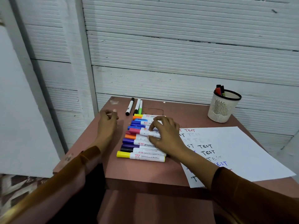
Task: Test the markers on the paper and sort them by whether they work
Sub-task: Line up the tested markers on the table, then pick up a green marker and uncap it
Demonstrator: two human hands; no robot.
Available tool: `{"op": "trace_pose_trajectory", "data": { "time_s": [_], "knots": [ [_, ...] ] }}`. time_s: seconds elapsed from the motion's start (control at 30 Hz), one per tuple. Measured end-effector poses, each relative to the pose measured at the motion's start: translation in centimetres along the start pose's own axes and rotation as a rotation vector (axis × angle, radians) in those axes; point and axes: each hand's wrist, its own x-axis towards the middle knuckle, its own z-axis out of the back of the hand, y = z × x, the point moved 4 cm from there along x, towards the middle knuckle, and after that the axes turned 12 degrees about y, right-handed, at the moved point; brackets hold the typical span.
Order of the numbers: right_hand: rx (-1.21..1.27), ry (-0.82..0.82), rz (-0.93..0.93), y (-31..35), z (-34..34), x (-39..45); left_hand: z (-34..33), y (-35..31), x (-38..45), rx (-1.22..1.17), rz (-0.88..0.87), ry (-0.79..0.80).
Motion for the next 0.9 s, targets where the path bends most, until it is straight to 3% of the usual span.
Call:
{"op": "trace_pose_trajectory", "data": {
  "time_s": [0.7,0.9],
  "knots": [
    [0.075,0.069,0.076,-0.8,0.0,0.7,-0.5,1.3,0.9,0.193,0.017,0.017],
    [0.103,0.101,0.105,-0.6,2.3,3.7,-0.5,0.6,2.3,0.514,0.034,0.100]
  ]
}}
